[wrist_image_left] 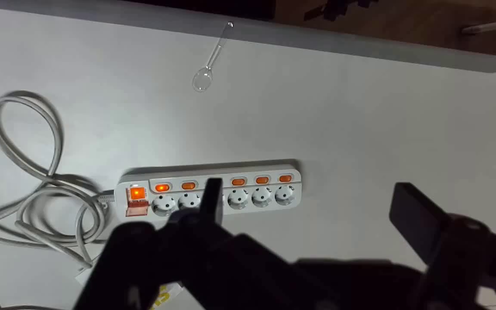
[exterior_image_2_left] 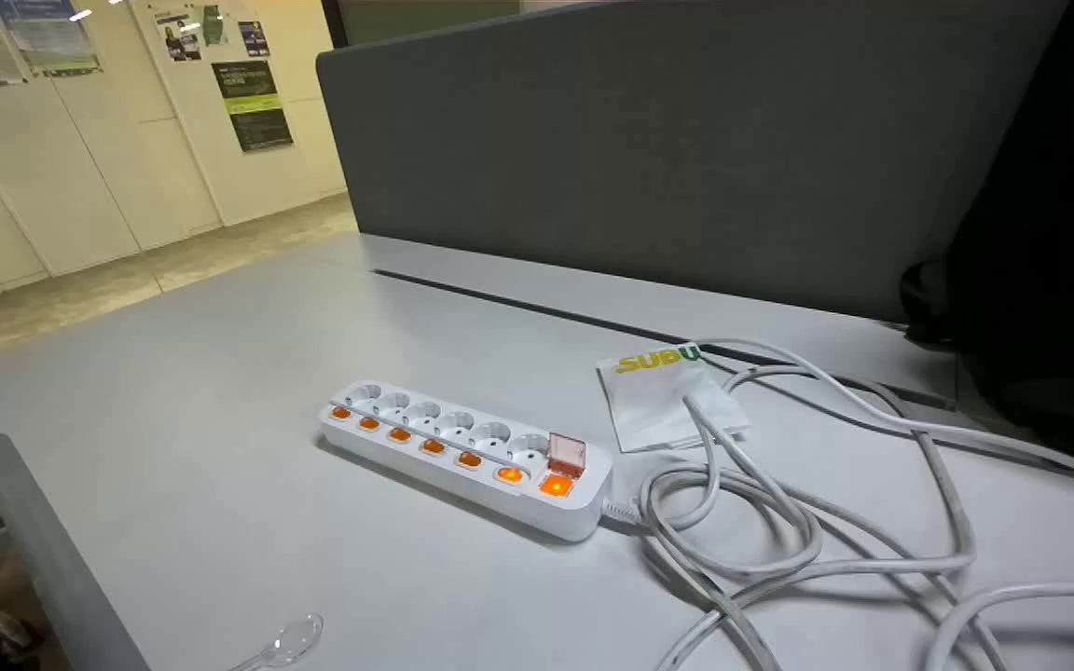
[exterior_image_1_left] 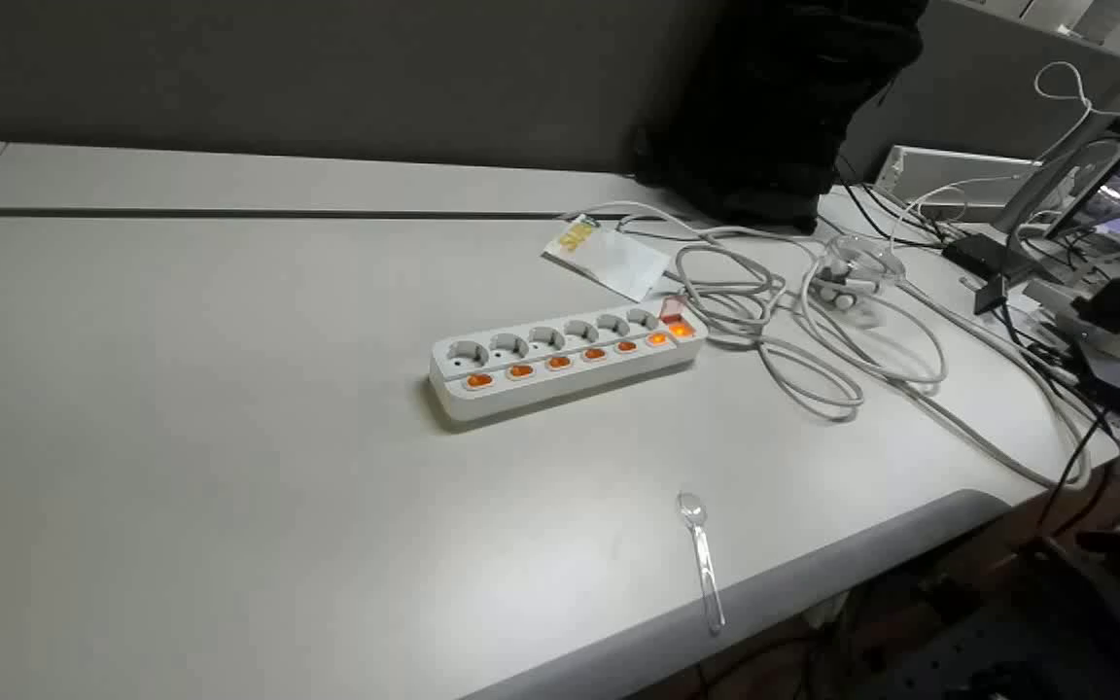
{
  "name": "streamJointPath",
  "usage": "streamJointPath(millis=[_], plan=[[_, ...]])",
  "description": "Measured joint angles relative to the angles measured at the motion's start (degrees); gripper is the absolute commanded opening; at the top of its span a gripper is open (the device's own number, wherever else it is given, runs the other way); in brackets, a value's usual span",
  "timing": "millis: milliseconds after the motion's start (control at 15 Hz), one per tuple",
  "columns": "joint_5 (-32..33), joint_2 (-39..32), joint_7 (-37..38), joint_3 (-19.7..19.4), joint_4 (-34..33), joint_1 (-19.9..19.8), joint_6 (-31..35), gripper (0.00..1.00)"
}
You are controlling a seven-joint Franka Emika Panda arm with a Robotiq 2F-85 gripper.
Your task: Turn on the fourth switch from the left on the extension cable
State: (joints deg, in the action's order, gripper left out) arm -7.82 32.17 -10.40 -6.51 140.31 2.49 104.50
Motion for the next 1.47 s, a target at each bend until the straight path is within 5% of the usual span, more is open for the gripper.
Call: streamJointPath(millis=[1200,1467], plan=[[0.0,0.0,0.0,0.1,0.0,-0.1,0.2,1.00],[2.4,-2.2,0.0,1.0,1.3,-1.2,6.4,1.00]])
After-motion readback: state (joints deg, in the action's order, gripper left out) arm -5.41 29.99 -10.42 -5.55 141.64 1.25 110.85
